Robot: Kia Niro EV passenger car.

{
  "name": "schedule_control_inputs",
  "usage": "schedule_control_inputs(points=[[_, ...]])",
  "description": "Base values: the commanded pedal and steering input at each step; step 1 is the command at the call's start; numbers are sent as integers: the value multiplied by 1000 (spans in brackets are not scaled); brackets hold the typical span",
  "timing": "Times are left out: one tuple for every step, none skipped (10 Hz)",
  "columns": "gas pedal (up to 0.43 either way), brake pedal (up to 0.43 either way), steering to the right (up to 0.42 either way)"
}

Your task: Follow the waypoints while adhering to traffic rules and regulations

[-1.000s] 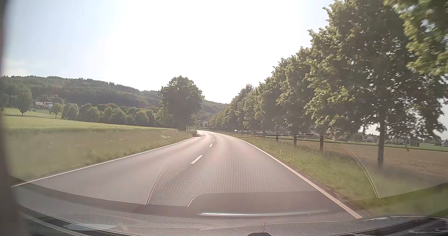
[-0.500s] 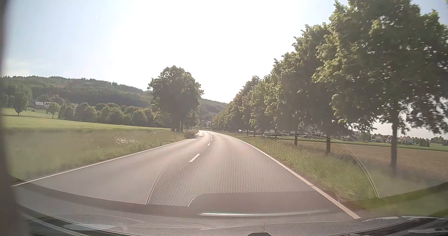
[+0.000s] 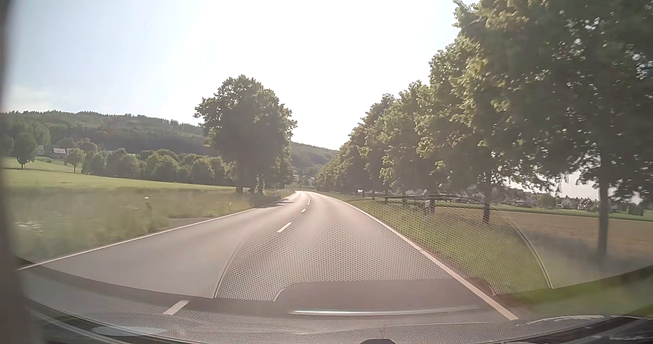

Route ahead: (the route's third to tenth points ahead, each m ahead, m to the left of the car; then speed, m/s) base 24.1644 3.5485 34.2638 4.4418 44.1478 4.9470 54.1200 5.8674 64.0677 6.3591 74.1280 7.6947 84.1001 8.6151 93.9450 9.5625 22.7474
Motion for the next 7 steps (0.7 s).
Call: schedule_control_inputs(points=[[189,0,-11],[189,0,-12],[189,0,-11],[177,0,-11],[177,0,-11],[177,0,-11],[177,0,-11]])
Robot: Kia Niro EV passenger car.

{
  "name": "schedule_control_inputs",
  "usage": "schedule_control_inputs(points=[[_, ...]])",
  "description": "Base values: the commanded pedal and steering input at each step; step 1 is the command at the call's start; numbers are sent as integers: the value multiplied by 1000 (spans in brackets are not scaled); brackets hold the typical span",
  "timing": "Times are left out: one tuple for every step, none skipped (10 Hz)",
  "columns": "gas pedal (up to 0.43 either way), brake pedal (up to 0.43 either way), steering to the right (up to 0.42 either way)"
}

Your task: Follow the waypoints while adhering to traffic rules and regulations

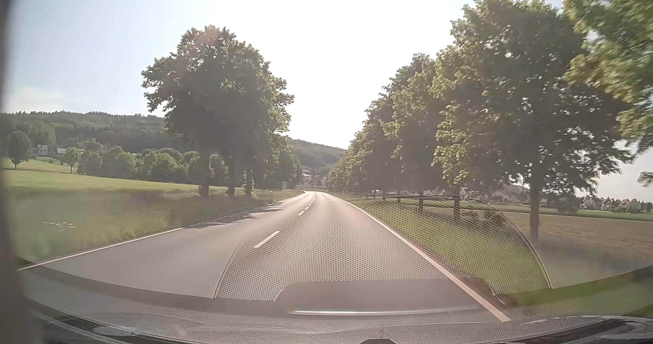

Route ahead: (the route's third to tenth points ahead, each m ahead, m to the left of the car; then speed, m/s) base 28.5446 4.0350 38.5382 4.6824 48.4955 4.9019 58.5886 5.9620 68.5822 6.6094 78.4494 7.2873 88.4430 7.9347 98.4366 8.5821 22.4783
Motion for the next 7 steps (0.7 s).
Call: schedule_control_inputs(points=[[177,0,-11],[169,0,-11],[169,0,-11],[169,0,-12],[169,0,-11],[157,0,-11],[157,0,-10]])
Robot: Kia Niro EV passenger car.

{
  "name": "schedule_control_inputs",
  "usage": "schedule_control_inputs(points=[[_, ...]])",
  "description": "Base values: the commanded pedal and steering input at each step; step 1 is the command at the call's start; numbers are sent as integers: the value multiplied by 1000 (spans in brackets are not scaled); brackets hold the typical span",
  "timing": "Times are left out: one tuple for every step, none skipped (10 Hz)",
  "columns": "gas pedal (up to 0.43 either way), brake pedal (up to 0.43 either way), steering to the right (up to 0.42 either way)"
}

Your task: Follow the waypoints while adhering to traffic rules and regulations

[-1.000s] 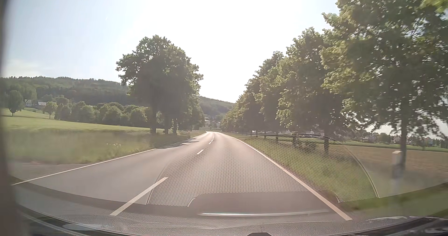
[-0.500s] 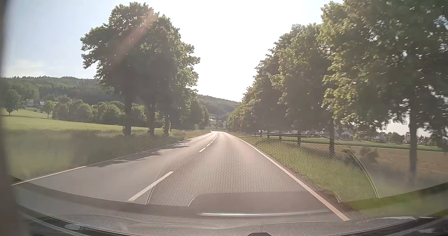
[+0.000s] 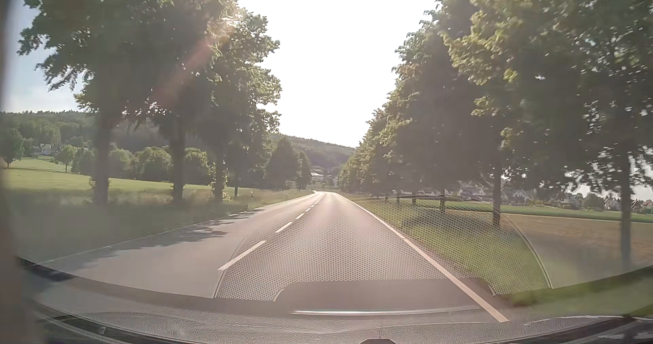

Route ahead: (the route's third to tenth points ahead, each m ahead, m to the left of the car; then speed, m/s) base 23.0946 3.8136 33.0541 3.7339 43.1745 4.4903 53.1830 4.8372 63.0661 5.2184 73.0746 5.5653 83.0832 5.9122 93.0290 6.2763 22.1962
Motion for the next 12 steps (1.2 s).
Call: schedule_control_inputs(points=[[157,0,-10],[150,0,-8],[150,0,-7],[150,0,-6],[150,0,-6],[138,0,-6],[138,0,-5],[138,0,-5],[138,0,-4],[138,0,-4],[130,0,-4],[130,0,-4]])
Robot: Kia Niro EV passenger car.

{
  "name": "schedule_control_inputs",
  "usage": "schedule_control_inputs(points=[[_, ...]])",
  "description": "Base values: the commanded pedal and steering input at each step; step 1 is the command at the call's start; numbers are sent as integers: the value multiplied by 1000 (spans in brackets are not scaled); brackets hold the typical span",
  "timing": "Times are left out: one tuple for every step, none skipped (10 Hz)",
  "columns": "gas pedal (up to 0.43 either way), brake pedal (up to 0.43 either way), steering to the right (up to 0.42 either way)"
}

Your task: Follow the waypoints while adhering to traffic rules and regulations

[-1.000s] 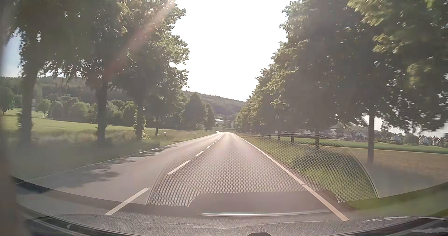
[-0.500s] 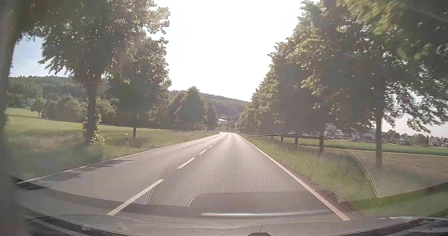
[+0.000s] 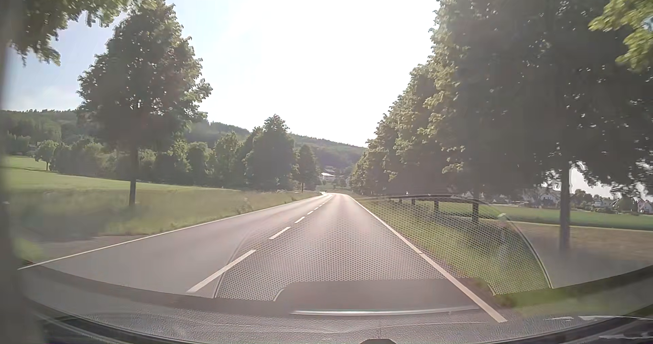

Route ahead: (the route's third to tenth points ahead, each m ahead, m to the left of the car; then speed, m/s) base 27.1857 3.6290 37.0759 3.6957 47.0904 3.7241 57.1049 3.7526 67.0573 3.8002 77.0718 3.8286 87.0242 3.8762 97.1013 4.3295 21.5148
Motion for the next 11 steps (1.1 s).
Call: schedule_control_inputs(points=[[118,0,-3],[118,0,-3],[87,0,-3],[59,0,-3],[39,0,-3],[28,0,-2],[28,0,-2],[20,0,-2],[20,0,-2],[20,0,-1],[20,0,0]])
